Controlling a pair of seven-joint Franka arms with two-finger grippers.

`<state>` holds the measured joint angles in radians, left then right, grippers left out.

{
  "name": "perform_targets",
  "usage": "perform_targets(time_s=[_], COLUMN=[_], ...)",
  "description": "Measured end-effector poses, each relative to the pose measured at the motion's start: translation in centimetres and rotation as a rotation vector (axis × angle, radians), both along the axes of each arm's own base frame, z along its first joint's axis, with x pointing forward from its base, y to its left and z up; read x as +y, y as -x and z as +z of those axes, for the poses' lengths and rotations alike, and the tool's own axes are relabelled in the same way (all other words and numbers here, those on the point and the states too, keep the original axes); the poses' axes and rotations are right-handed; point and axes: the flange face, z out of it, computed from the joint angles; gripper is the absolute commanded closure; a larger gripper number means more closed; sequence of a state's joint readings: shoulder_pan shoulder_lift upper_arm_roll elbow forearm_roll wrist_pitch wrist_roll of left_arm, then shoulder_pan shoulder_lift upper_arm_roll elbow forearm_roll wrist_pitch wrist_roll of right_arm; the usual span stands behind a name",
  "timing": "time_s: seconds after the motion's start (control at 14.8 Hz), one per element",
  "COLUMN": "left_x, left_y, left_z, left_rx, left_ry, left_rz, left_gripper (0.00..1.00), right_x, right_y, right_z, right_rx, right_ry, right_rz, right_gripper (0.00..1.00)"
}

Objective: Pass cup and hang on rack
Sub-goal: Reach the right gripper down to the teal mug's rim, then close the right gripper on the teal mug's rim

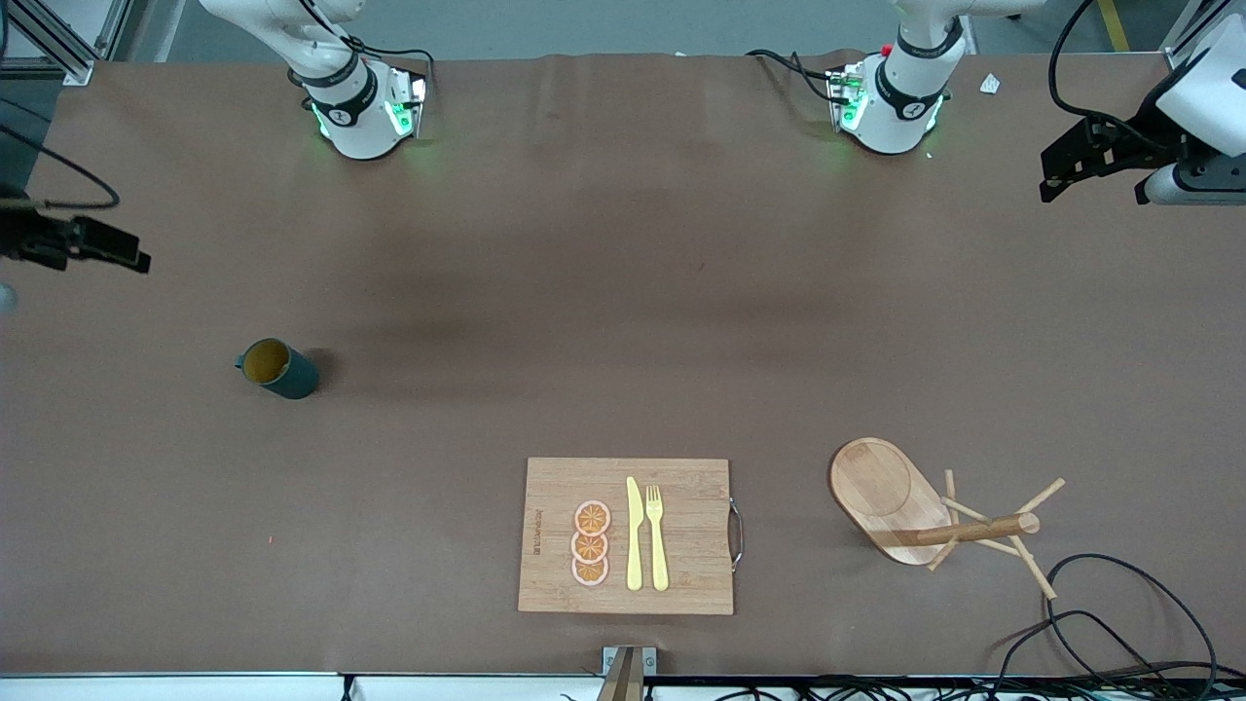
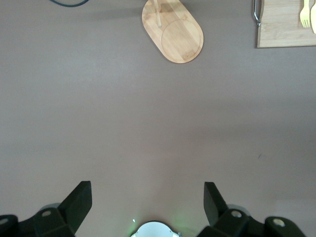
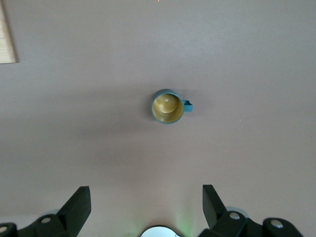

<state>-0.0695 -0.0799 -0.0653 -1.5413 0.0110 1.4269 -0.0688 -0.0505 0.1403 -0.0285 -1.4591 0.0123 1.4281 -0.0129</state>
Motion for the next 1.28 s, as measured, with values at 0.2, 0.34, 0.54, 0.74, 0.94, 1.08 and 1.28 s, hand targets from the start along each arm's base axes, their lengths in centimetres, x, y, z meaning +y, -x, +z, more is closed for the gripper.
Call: perform_targets(time_s=[0.2,0.34,0.54,0.74,0.94,1.08,1.28], left_x=[-0.1,0.0,0.0,0.1,0.1,0.1,0.1], left_y=[-0.4,-0.6,-1.0,-1.2,-1.3,-1.4,-1.5], left_z=[-0.2,-0.3,-0.6,-1.0,-1.0,-1.0,-0.9], left_rx=[-0.012,-0.021,-0.022,-0.018,-0.02,-0.025,-0.033], left_ry=[0.002,0.003,0.004,0.004,0.004,0.005,0.006], left_rz=[-0.001,0.001,0.002,0.003,0.005,0.005,0.008], left_gripper=[0.0,0.0,0.0,0.0,0.0,0.0,0.0], right_x=[-2.1,-4.4,-8.0,-8.2,-7.3,-7.2,-6.9], right_y=[-2.5,-3.6,-3.5,-2.1,-1.0,-0.5,0.4], right_z=[-4.8,-8.8,-16.1,-22.5,-26.7,-28.9,-31.7], right_rx=[0.021,0.011,-0.015,-0.036,-0.07,-0.082,-0.089], right_ry=[-0.023,-0.047,-0.081,-0.091,-0.085,-0.082,-0.08], right_rz=[0.096,0.197,0.354,0.45,0.519,0.548,0.564], right_gripper=[0.0,0.0,0.0,0.0,0.0,0.0,0.01])
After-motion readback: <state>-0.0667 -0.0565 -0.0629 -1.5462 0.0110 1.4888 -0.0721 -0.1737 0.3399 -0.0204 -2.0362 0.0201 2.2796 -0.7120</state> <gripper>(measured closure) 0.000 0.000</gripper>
